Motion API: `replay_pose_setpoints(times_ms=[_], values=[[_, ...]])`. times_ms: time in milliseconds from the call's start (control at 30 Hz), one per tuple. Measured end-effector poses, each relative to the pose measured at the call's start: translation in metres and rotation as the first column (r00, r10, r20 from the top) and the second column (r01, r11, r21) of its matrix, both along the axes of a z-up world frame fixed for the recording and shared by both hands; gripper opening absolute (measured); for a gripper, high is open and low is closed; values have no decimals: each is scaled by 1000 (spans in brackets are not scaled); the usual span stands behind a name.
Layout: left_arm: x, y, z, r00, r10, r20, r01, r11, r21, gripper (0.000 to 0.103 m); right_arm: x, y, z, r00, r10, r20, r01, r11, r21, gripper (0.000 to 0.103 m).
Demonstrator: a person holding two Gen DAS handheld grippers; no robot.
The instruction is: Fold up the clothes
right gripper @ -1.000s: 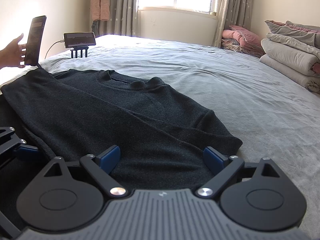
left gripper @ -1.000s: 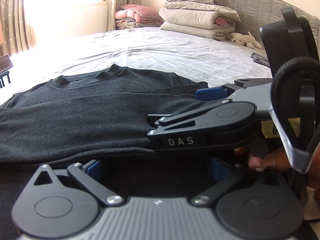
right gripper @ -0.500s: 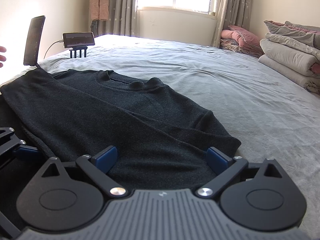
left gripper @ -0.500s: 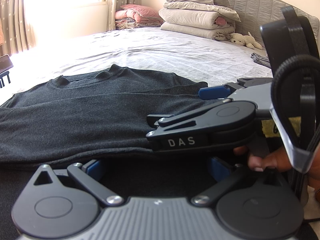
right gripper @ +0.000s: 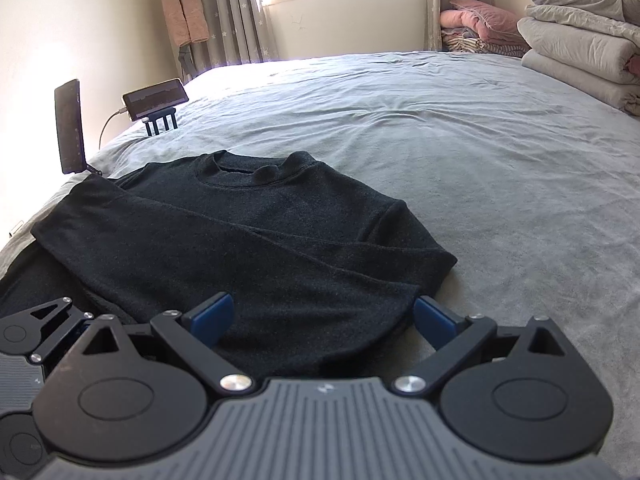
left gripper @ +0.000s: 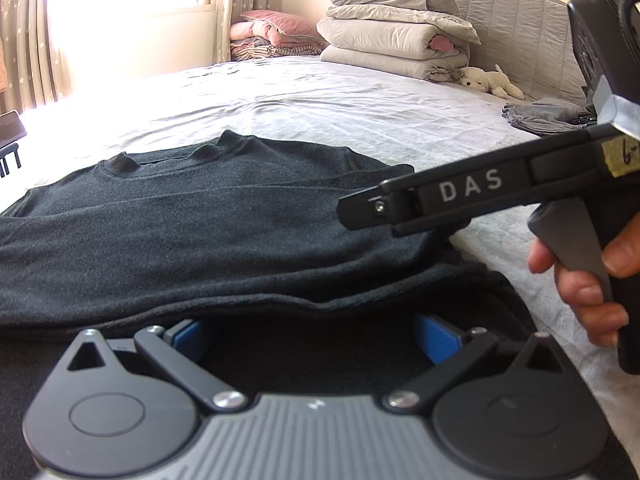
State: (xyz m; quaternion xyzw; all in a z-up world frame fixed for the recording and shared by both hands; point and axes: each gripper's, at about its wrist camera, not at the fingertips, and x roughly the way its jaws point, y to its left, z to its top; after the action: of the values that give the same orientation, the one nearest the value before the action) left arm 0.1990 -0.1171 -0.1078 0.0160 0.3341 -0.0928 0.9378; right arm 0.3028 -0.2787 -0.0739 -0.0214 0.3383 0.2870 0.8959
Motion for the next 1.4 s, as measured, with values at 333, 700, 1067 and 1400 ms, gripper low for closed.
replay_pose_setpoints(times_ms=[333,700,1067,1400], values=[[0,0,0,1000,0,0,0,1000,0,103,10,-23,7,1000,23,-21,-23,999,25,98],[-5,4,8,1000,2,-8,-2,998,-67,103,30,-42,1,994,11,-111,-7,999,39,98],[-48,-29,30,994,22,-107,-37,989,-141,94,46,-66,-3,980,11,-199,22,986,165,85],[-96,-65,35,993,0,-121,-19,988,-156,57,53,-76,-8,968,23,-251,39,970,240,67]])
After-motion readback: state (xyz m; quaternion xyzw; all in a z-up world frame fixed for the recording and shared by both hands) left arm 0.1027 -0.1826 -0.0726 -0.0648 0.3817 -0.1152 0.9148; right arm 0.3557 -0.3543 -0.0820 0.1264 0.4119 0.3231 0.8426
